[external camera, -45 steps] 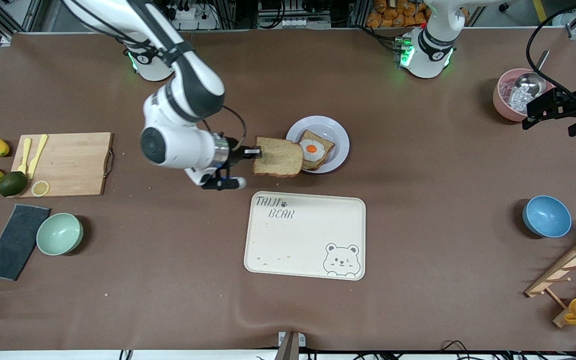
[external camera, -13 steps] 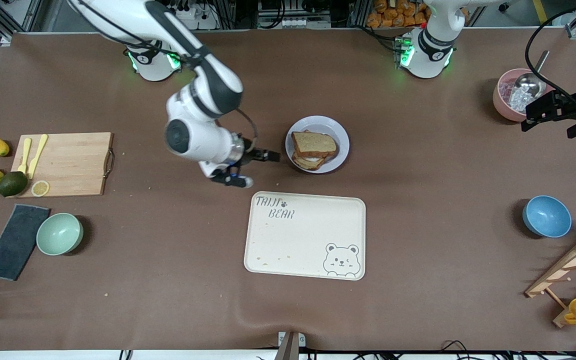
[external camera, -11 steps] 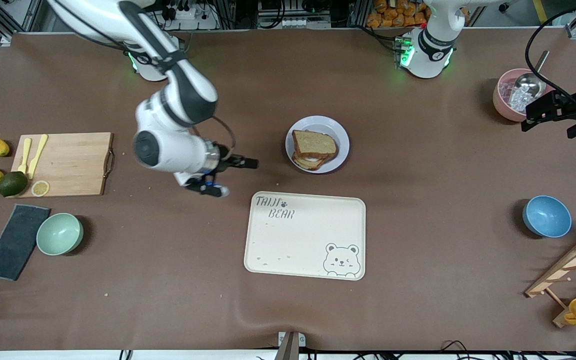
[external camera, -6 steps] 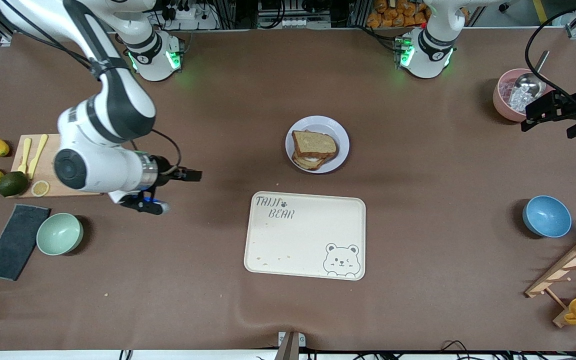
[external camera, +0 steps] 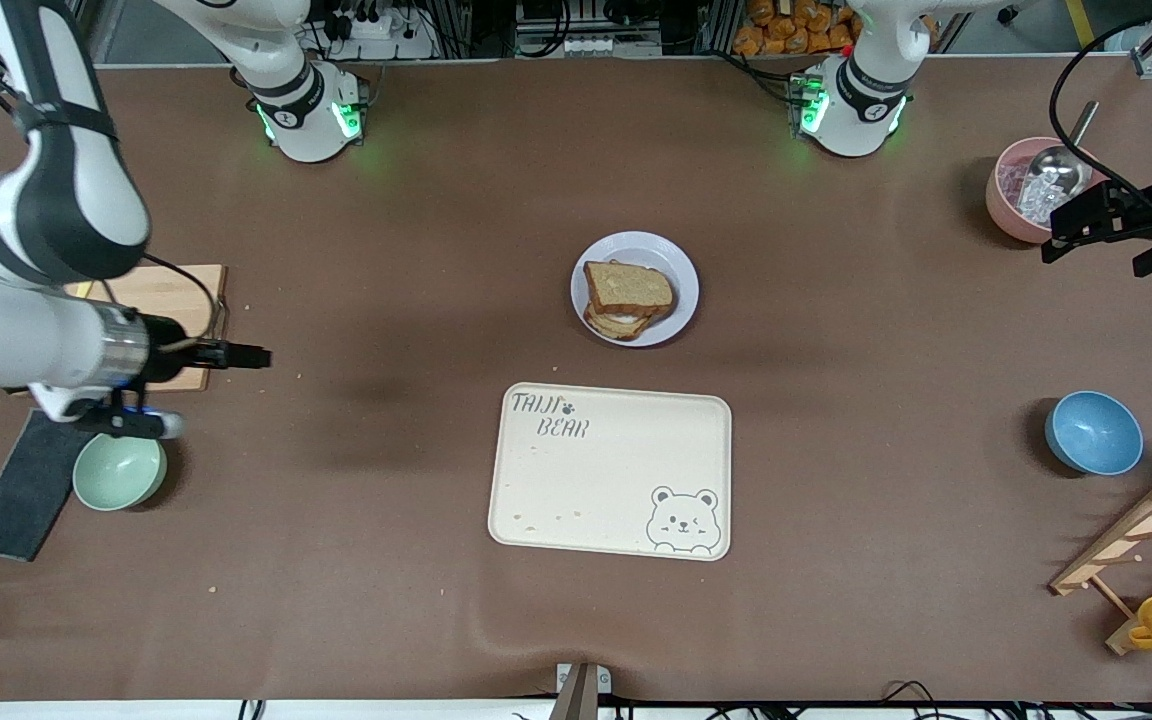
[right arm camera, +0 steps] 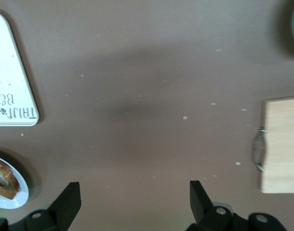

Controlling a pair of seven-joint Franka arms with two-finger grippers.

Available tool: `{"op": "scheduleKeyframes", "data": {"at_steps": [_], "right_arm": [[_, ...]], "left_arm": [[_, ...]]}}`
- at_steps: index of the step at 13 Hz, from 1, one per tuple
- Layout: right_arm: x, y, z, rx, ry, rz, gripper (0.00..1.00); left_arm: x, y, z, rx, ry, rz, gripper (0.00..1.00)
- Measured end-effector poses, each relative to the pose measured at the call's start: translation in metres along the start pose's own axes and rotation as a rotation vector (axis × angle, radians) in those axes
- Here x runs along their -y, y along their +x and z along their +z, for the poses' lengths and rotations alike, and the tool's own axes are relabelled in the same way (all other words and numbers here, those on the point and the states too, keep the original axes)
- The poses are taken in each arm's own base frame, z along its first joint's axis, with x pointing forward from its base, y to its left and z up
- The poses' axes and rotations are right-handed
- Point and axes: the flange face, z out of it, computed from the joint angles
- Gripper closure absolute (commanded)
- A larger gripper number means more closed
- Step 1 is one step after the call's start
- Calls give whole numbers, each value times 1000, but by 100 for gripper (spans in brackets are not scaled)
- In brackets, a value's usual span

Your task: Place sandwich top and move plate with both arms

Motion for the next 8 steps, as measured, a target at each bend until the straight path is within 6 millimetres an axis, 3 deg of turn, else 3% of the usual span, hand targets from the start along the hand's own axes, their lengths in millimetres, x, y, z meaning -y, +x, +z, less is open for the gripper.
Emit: {"op": "scheduleKeyframes", "data": {"at_steps": [3, 6, 8], "right_arm": [[-9, -26, -42, -33, -29, 22, 0], [12, -58, -77, -84, -56, 2, 0], [9, -69, -90, -104, -72, 16, 0]], "left_arm": [[0, 0, 0, 0, 0, 1, 0], [0, 0, 0, -1, 0, 1, 0], [0, 0, 0, -1, 0, 1, 0]]}}
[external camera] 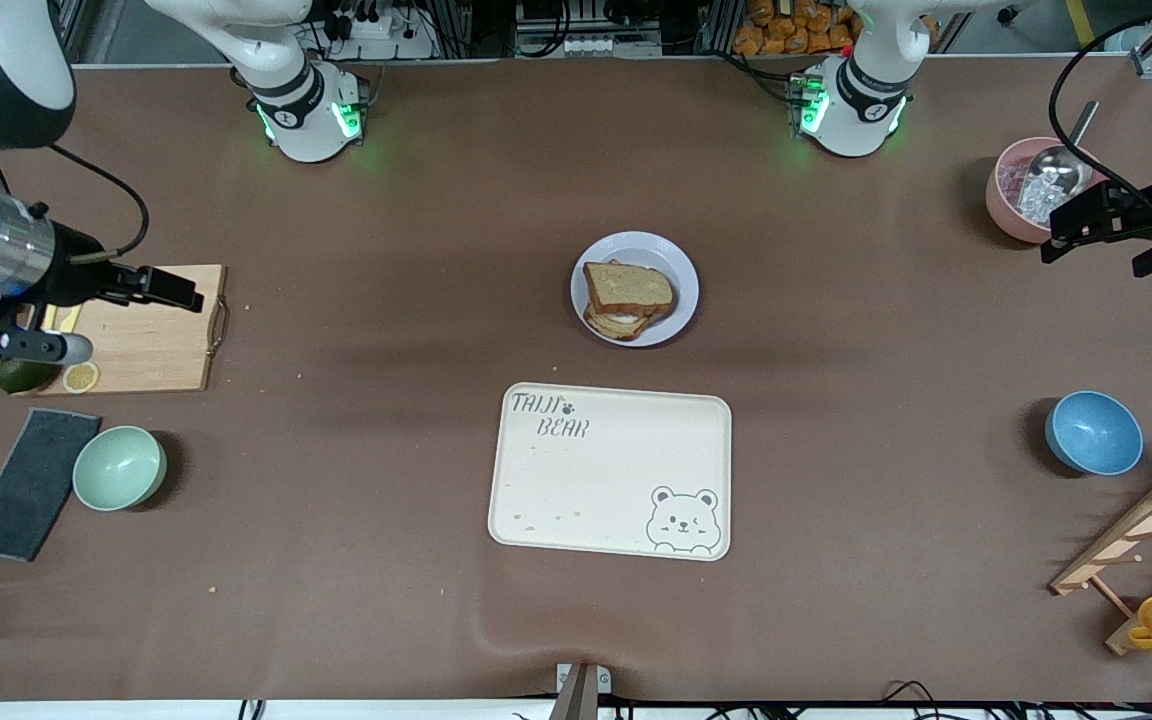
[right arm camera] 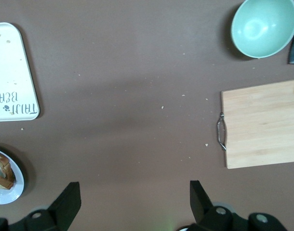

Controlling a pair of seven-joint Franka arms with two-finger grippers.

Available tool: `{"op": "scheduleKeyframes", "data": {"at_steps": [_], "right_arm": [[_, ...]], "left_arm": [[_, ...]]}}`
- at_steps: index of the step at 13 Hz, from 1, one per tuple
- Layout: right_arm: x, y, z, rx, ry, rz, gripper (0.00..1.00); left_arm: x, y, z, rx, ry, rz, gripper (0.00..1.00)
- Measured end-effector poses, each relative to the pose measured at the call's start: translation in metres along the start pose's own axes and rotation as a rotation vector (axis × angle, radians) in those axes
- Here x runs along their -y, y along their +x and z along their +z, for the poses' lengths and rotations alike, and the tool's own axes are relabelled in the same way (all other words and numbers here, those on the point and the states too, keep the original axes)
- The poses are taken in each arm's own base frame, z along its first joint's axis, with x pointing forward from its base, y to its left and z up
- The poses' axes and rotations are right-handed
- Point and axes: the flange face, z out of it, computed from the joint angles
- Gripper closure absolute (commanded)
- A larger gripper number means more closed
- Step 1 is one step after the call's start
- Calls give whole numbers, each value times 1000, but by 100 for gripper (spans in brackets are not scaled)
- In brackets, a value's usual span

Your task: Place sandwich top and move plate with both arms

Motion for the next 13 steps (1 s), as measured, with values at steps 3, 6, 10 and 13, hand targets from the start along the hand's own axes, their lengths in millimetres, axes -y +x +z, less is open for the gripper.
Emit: {"op": "scheduleKeyframes", "data": {"at_steps": [3, 6, 10, 13], "right_arm": [[-22, -10, -25, -47, 1, 20, 0], [-36, -19, -42, -85, -13, 6, 0], [-37, -21, -62, -138, -66, -43, 0], [-51, -22, -82, -179, -76, -88, 0]], "left_arm": [[0, 0, 0, 0, 0, 0, 0], [0, 0, 0, 0, 0, 0, 0], [0, 0, 0, 0, 0, 0, 0], [0, 0, 0, 0, 0, 0, 0]]}}
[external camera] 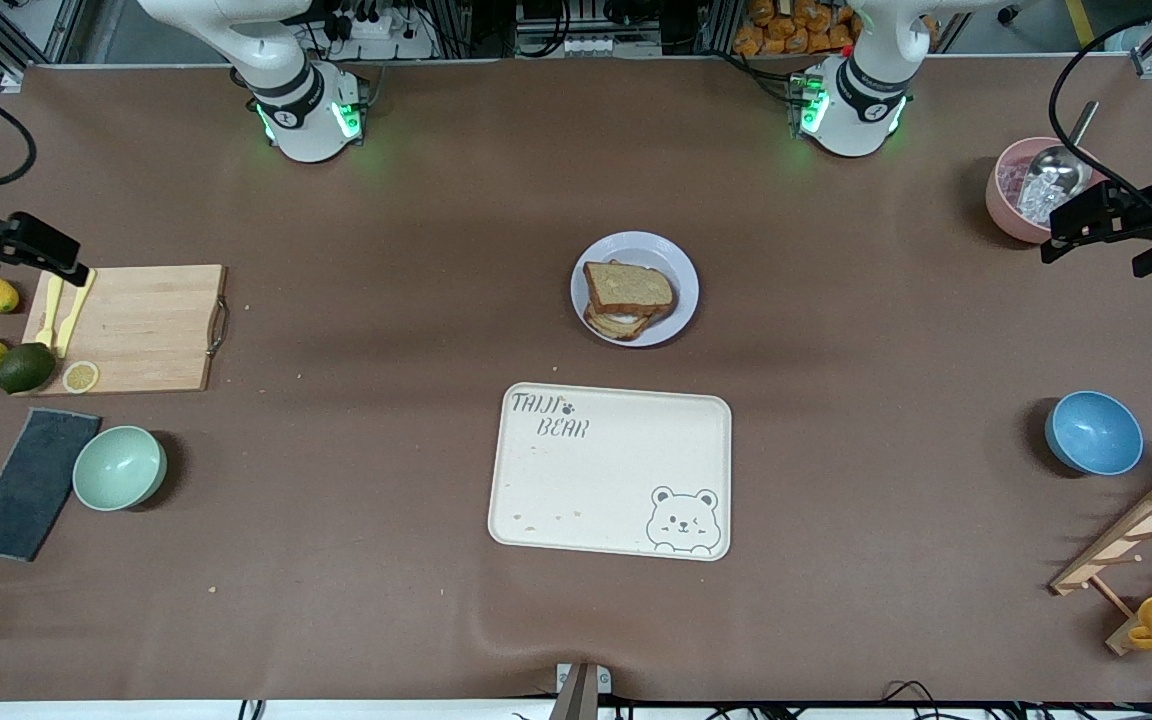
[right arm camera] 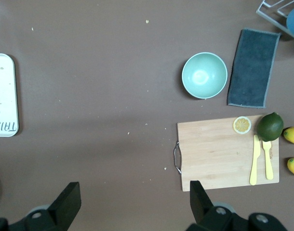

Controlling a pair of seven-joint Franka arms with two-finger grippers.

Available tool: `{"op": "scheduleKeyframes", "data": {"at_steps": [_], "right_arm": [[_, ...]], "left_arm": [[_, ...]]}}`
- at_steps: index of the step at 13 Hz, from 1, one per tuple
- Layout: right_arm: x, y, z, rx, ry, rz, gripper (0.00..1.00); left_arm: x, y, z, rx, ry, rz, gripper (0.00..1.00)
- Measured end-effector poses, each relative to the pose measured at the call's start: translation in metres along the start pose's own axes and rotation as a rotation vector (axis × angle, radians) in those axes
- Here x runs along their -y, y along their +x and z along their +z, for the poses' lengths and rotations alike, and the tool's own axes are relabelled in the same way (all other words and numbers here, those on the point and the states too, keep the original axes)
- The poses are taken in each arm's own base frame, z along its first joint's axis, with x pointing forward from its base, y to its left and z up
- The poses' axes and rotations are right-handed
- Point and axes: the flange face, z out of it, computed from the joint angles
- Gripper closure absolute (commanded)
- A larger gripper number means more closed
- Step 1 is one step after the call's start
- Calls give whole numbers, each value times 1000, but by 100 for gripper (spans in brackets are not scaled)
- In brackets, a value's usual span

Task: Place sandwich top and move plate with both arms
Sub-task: 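Move the left gripper down toward the white plate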

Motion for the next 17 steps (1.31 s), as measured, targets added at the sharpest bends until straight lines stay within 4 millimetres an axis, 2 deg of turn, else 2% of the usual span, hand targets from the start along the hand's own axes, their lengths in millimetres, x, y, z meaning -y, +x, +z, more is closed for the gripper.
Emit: {"op": "scheduleKeyframes", "data": {"at_steps": [5, 11, 17], "right_arm": [[10, -6, -4, 24, -4, 28, 0], [4, -6, -5, 26, -5, 39, 0], [8, -7, -5, 25, -5, 33, 0]], "left_arm": [[0, 0, 0, 0, 0, 0, 0], [0, 0, -1, -3, 0, -8, 0], [1, 0, -1, -6, 1, -8, 0]]}}
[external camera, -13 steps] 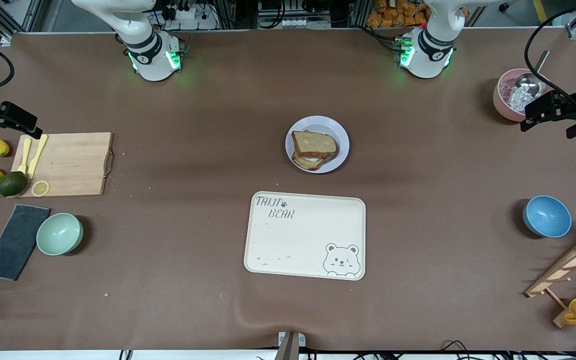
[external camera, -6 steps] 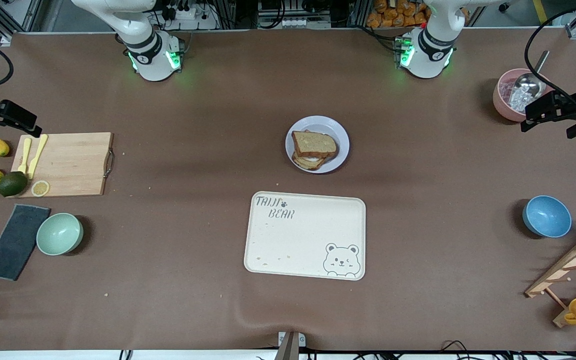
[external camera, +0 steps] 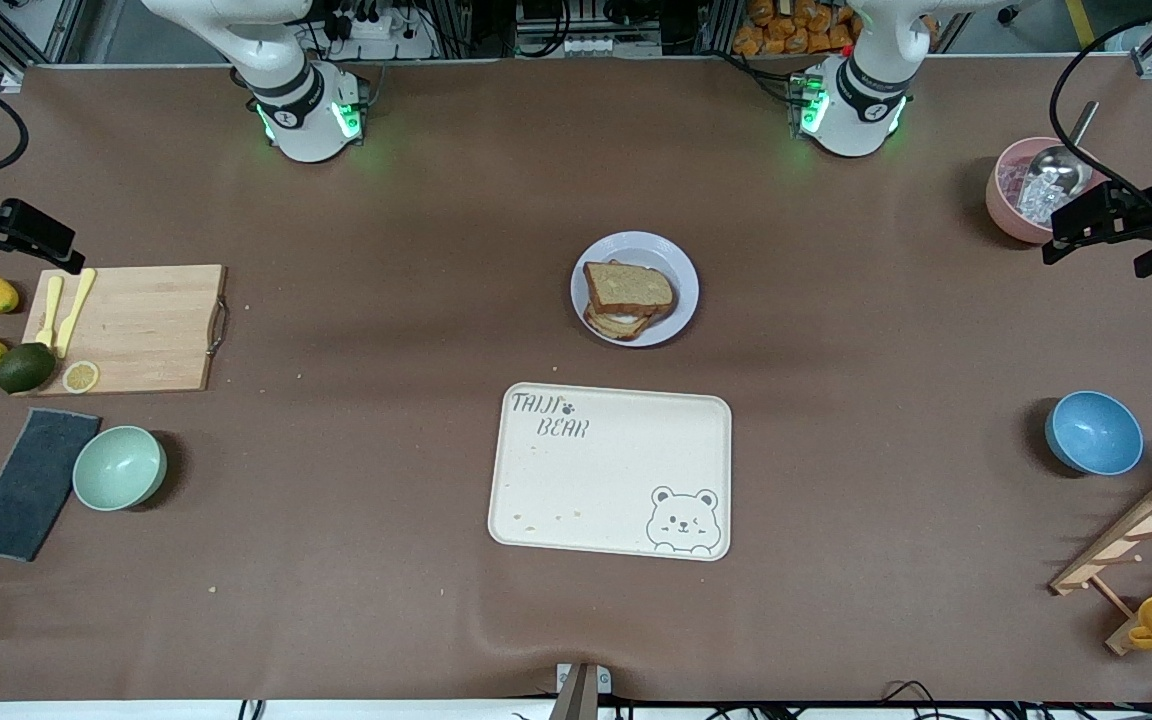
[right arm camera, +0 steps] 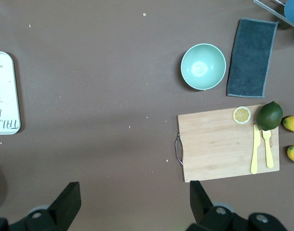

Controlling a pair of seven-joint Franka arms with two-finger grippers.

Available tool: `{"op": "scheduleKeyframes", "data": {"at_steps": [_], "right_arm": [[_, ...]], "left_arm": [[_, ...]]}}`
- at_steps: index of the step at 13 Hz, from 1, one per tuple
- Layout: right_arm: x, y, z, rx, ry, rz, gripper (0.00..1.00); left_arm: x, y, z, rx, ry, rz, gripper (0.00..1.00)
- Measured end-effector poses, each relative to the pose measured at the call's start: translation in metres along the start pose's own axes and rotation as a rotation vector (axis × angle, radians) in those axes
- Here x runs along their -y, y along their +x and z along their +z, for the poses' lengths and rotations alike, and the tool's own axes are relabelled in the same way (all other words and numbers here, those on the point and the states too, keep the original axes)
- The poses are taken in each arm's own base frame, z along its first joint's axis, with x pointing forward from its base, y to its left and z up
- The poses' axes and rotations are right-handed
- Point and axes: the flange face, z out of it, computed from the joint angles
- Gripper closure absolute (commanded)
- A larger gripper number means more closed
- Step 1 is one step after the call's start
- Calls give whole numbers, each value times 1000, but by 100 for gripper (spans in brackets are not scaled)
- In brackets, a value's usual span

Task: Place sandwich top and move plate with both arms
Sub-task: 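Move the left gripper down toward the white plate, then grip the white plate rim with the left gripper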

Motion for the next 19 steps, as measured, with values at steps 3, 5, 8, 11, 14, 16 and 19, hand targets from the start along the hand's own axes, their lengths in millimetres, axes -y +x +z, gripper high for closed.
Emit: {"op": "scheduleKeyframes", "data": {"at_steps": [3, 5, 8, 11, 14, 16, 19], "right_arm": [[1, 0, -4, -11, 1, -3, 0], [2, 0, -5, -15, 1, -3, 0], [2, 0, -5, -15, 1, -3, 0], [2, 0, -5, -15, 1, -4, 0], [2, 0, -5, -12, 0, -3, 0], [2, 0, -4, -11, -1, -3, 0], [2, 0, -4, -11, -1, -3, 0]], "left_arm": [[0, 1, 0, -4, 1, 0, 0], [1, 2, 6, -5, 1, -1, 0], [-2, 8, 36, 10, -50, -7, 0], [-3, 19, 83, 49, -99, -16, 0], [-20, 29, 139, 96, -159, -4, 0], [-29, 30, 178, 120, -261, 4, 0], [-33, 29, 228, 180, -373, -3, 0]]}}
